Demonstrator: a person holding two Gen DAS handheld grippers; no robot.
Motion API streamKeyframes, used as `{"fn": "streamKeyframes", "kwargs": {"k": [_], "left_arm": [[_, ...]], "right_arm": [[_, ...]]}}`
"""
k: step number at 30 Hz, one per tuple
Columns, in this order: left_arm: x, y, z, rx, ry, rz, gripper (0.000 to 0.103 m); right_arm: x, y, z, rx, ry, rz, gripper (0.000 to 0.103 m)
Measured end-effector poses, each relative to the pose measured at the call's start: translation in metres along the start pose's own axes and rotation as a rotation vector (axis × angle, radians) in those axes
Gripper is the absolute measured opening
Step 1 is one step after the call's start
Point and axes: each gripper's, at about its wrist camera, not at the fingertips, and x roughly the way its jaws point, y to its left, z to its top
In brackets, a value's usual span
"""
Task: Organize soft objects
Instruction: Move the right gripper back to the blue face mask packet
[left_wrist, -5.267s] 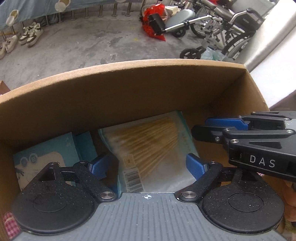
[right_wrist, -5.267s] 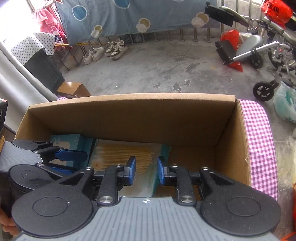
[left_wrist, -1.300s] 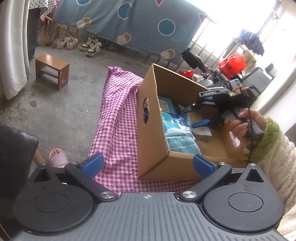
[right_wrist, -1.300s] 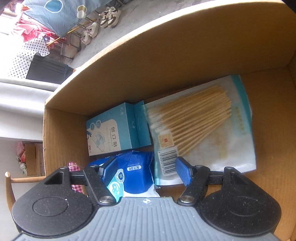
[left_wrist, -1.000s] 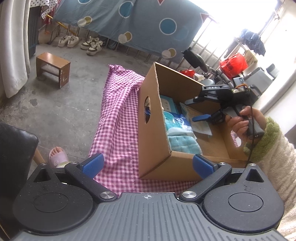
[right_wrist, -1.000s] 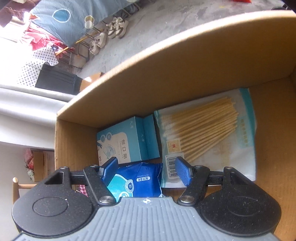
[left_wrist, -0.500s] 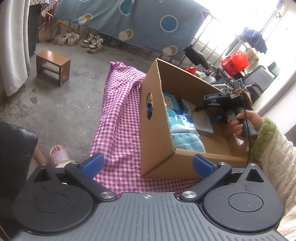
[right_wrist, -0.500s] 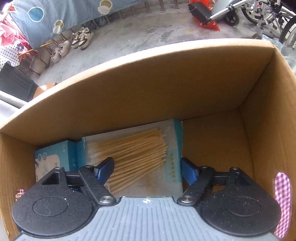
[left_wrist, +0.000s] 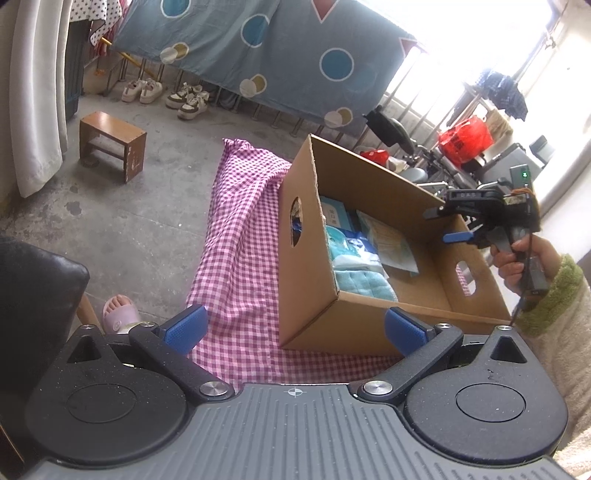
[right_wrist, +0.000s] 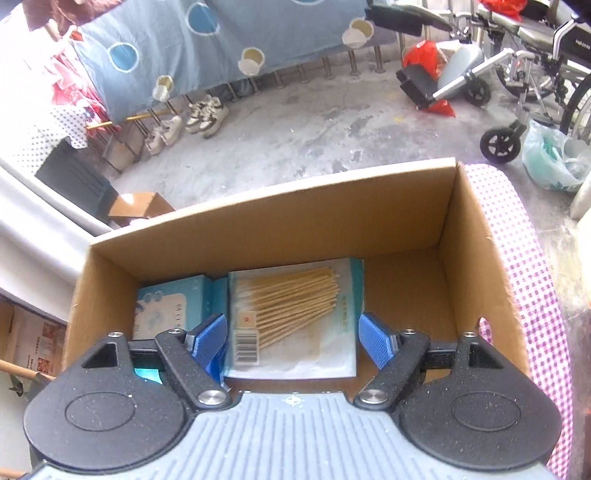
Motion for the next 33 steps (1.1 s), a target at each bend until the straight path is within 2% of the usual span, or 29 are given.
{"fn": "streamKeyframes", "kwargs": {"k": [8, 11, 13, 18, 23, 25, 28, 32, 33], "left_arm": [[-0.027, -0.003, -0.012, 0.009, -0.04, -0.004, 0.102], [-0.03, -0.003, -0.019, 0.022, -0.039, 0.0, 0.102], [-0.028, -0.004, -0.023, 0.047, -0.033, 0.018, 0.102], [-0.005, -0.006, -0.032, 0.125, 0.025, 0.059, 0.102], [0.032, -0.016, -0.047, 0.23, 0.117, 0.03, 0.098], [0.05, -0.02, -0.052, 0.278, 0.16, 0.018, 0.096], [0.072, -0.027, -0.054, 0.33, 0.209, -0.01, 0.095], [0.102, -0.032, -0.054, 0.366, 0.262, -0.026, 0.084], [0.109, -0.032, -0.054, 0.376, 0.279, -0.023, 0.085]], "right_arm": [[-0.136, 0.021, -0.063, -0.106, -0.168, 0.209, 0.081], [-0.166, 0.027, -0.104, -0.143, -0.201, 0.312, 0.081], [-0.171, 0.031, -0.135, -0.147, -0.186, 0.371, 0.081], [-0.143, 0.036, -0.214, -0.115, -0.054, 0.445, 0.071], [-0.083, 0.042, -0.29, -0.026, 0.141, 0.453, 0.064], [-0.062, 0.042, -0.31, 0.028, 0.19, 0.466, 0.064], [-0.041, 0.04, -0.327, 0.107, 0.227, 0.455, 0.064], [-0.028, 0.042, -0.34, 0.163, 0.212, 0.414, 0.063], [-0.028, 0.041, -0.341, 0.175, 0.204, 0.414, 0.063]]}}
